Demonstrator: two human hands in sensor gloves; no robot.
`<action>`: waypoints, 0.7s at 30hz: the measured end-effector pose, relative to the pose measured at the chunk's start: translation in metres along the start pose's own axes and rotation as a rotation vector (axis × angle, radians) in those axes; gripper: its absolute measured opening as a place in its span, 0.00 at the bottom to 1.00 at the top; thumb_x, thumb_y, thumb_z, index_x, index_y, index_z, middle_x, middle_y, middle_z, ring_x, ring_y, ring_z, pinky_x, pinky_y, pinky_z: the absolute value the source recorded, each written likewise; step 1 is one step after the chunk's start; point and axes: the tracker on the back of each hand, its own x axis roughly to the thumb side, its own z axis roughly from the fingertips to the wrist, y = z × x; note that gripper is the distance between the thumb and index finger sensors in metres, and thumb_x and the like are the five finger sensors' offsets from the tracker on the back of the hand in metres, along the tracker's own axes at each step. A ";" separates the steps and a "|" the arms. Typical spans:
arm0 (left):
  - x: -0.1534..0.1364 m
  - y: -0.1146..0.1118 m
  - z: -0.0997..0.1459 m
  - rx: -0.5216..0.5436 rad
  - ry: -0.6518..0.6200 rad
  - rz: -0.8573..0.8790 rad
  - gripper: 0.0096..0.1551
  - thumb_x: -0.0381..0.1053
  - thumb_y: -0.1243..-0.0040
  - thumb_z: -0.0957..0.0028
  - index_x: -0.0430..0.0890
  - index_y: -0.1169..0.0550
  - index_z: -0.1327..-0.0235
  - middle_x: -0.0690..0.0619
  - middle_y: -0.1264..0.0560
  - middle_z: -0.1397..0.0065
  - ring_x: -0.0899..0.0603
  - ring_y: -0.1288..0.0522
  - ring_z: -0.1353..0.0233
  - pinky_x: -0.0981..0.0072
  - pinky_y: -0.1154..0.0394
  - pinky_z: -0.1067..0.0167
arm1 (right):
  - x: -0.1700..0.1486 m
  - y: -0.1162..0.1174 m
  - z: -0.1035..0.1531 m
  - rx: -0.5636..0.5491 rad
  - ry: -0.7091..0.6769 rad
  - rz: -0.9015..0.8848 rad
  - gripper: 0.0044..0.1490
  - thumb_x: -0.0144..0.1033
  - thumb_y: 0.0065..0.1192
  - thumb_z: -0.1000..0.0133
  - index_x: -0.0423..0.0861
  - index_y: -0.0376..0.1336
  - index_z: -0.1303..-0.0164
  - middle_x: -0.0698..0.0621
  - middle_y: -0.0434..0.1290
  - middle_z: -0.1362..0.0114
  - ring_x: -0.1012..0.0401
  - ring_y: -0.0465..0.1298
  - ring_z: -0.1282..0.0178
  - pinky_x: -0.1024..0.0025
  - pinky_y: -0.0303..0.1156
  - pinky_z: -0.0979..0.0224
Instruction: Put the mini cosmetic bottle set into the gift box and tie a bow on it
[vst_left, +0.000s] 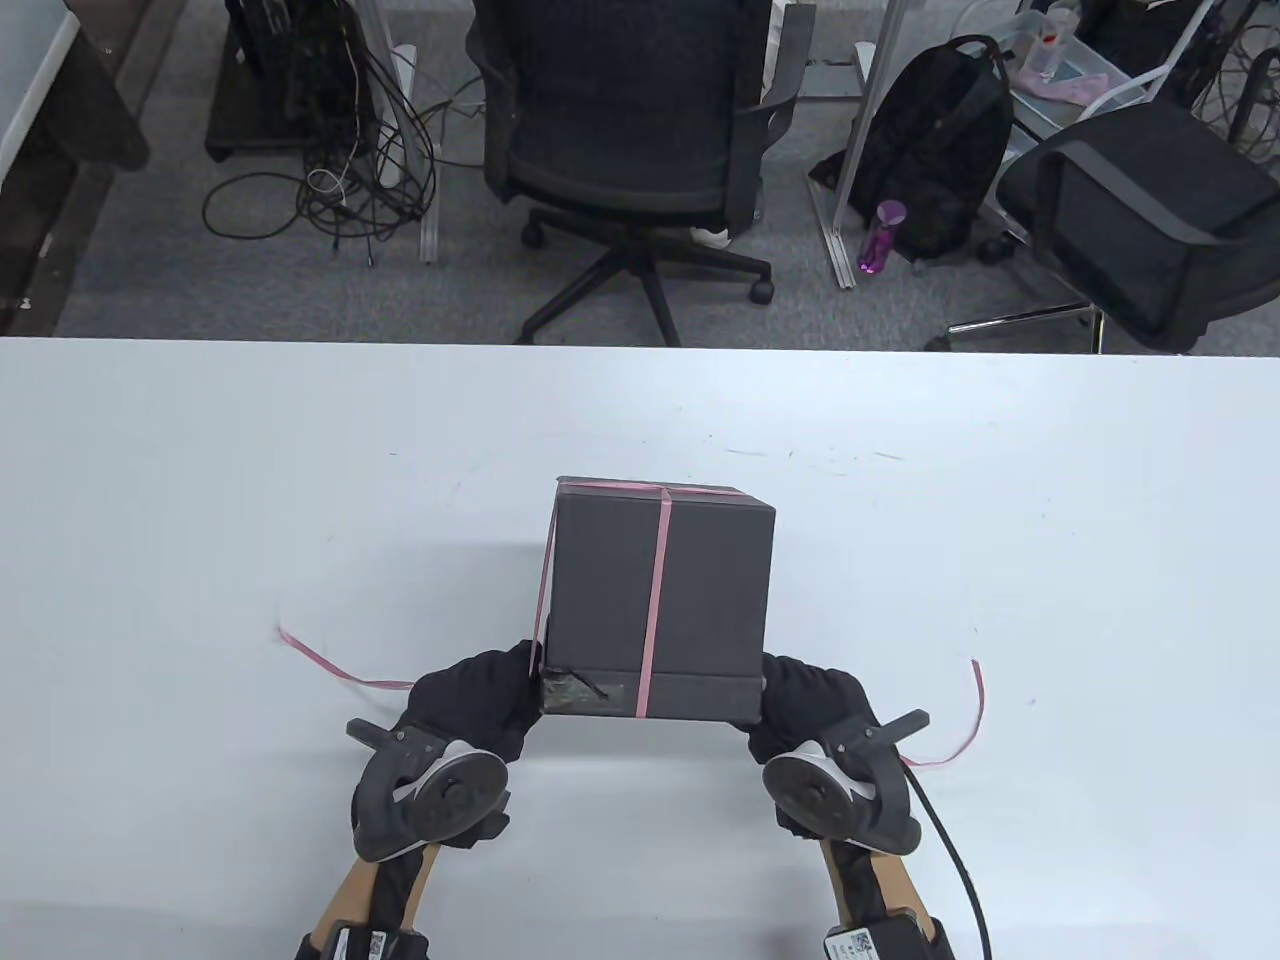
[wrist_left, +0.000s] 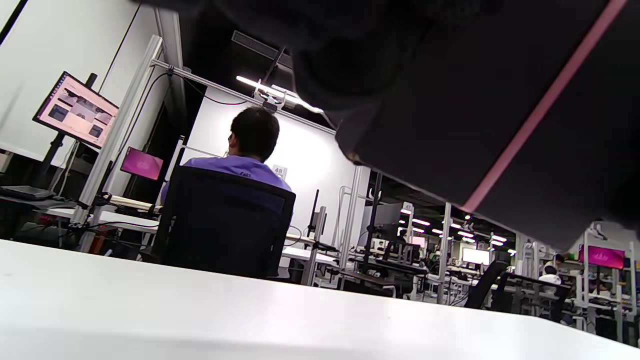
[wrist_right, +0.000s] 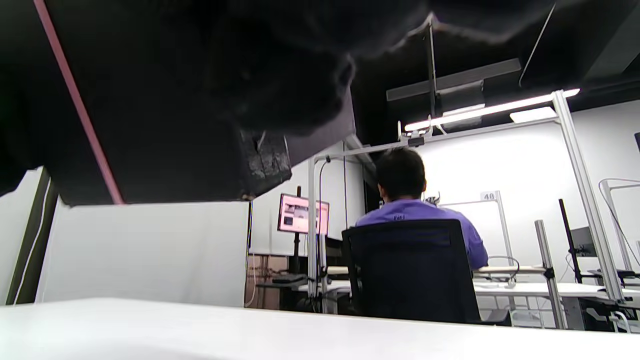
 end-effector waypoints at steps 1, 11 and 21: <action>0.000 0.001 0.000 0.004 -0.002 0.018 0.30 0.64 0.55 0.46 0.47 0.21 0.46 0.60 0.17 0.55 0.56 0.21 0.73 0.67 0.19 0.70 | 0.000 -0.002 0.000 -0.004 0.000 -0.007 0.38 0.57 0.40 0.49 0.42 0.73 0.54 0.51 0.82 0.67 0.65 0.76 0.80 0.70 0.78 0.72; -0.001 0.005 -0.002 0.016 0.039 0.229 0.29 0.63 0.55 0.43 0.43 0.20 0.49 0.58 0.17 0.57 0.57 0.21 0.74 0.68 0.19 0.71 | -0.003 -0.011 -0.002 -0.031 0.044 -0.161 0.38 0.54 0.41 0.41 0.36 0.75 0.63 0.50 0.82 0.73 0.66 0.76 0.83 0.72 0.78 0.76; -0.005 -0.004 -0.003 -0.129 0.167 0.378 0.29 0.63 0.51 0.37 0.39 0.16 0.58 0.56 0.17 0.65 0.58 0.22 0.79 0.69 0.19 0.76 | -0.013 -0.003 -0.005 0.198 0.198 -0.373 0.34 0.47 0.48 0.33 0.32 0.76 0.71 0.49 0.81 0.78 0.66 0.75 0.87 0.71 0.77 0.79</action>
